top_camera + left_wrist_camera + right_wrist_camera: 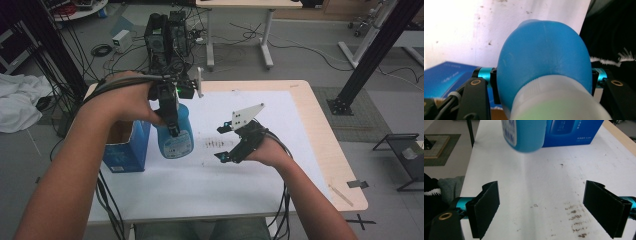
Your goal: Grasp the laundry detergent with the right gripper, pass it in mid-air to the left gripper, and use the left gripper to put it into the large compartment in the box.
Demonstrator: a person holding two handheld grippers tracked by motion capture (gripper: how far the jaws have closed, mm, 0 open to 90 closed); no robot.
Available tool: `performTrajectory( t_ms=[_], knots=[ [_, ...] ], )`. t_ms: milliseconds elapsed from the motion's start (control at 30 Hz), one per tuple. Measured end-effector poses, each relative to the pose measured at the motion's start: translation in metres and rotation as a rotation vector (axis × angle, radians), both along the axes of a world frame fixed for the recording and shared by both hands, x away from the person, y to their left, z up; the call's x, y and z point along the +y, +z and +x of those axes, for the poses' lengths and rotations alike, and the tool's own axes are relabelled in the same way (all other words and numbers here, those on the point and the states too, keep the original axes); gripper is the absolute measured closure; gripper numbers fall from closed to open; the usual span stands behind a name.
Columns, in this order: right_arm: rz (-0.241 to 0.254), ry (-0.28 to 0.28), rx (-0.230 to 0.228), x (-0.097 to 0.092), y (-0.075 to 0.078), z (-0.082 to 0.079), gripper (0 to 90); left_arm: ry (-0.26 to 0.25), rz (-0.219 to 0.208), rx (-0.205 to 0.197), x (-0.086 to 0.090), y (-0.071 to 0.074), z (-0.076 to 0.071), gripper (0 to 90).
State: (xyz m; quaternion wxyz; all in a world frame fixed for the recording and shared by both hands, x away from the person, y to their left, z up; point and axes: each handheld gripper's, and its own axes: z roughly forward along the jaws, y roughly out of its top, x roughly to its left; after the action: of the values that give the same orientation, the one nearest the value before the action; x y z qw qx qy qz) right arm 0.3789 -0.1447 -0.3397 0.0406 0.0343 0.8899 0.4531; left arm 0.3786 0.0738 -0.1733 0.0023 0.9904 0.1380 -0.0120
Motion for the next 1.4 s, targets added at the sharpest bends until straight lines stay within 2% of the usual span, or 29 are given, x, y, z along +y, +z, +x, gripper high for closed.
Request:
performTrajectory(
  t_ms=[33, 200, 267, 333, 467, 567, 600, 733, 833, 900, 967, 1000, 1133, 1167, 1267, 1300, 1333, 1400],
  knots=[
    [-0.002, -0.004, 0.012, -0.001, 0.0, 0.0, 12.9, 0.017, -0.007, 0.002, 0.003, 0.003, 0.002, 39.0],
    [-0.009, -0.008, 0.003, -0.001, -0.001, 0.001, 12.9, 0.098, -0.024, -0.006, 0.016, 0.017, 0.008, 39.0],
    [-0.012, -0.005, 0.003, -0.001, -0.001, 0.001, 12.9, 0.138, -0.033, 0.007, 0.021, 0.021, 0.01, 39.0],
    [-0.016, -0.012, 0.016, -0.001, -0.001, 0.001, 12.9, 0.165, -0.035, 0.0, 0.026, 0.027, 0.012, 39.0],
    [-0.019, -0.014, 0.013, -0.001, -0.003, 0.003, 12.9, 0.218, -0.036, -0.012, 0.039, 0.037, 0.017, 38.9],
    [-0.025, -0.024, 0.032, -0.001, -0.003, 0.003, 12.9, 0.258, -0.036, -0.018, 0.049, 0.045, 0.021, 39.0],
    [-0.021, -0.022, 0.03, -0.001, -0.003, 0.003, 12.9, 0.285, -0.052, -0.028, 0.052, 0.046, 0.02, 39.0],
    [-0.029, -0.023, 0.037, 0.0, -0.004, 0.004, 12.9, 0.307, -0.032, -0.041, 0.067, 0.056, 0.026, 38.9],
    [-0.032, -0.02, 0.034, -0.001, -0.005, 0.005, 12.9, 0.371, -0.057, -0.042, 0.08, 0.062, 0.028, 39.0],
    [-0.026, -0.026, 0.029, -0.002, -0.005, 0.005, 12.9, 0.391, -0.052, -0.041, 0.09, 0.067, 0.031, 39.0],
    [-0.033, -0.02, 0.027, -0.003, -0.005, 0.006, 12.9, 0.431, -0.064, -0.049, 0.097, 0.068, 0.032, 39.0],
    [-0.036, -0.021, 0.025, -0.002, -0.005, 0.007, 12.9, 0.434, -0.051, -0.049, 0.1, 0.069, 0.033, 39.0],
    [-0.038, -0.019, 0.026, -0.001, -0.005, 0.007, 12.9, 0.49, -0.056, -0.049, 0.113, 0.068, 0.035, 39.0],
    [-0.037, -0.022, 0.029, 0.0, -0.005, 0.006, 12.9, 0.492, -0.046, -0.05, 0.116, 0.069, 0.036, 39.0],
    [-0.042, -0.017, 0.034, 0.002, -0.007, 0.007, 12.9, 0.544, -0.042, -0.052, 0.124, 0.068, 0.037, 39.0],
    [-0.044, -0.018, 0.031, 0.003, -0.007, 0.007, 12.9, 0.545, -0.028, -0.052, 0.127, 0.069, 0.038, 39.0],
    [-0.048, -0.013, 0.03, 0.004, -0.008, 0.008, 12.9, 0.576, -0.033, -0.059, 0.129, 0.068, 0.037, 39.0],
    [-0.052, -0.012, 0.031, 0.006, -0.009, 0.008, 12.9, 0.593, -0.022, -0.058, 0.134, 0.067, 0.038, 39.0]
  ],
)
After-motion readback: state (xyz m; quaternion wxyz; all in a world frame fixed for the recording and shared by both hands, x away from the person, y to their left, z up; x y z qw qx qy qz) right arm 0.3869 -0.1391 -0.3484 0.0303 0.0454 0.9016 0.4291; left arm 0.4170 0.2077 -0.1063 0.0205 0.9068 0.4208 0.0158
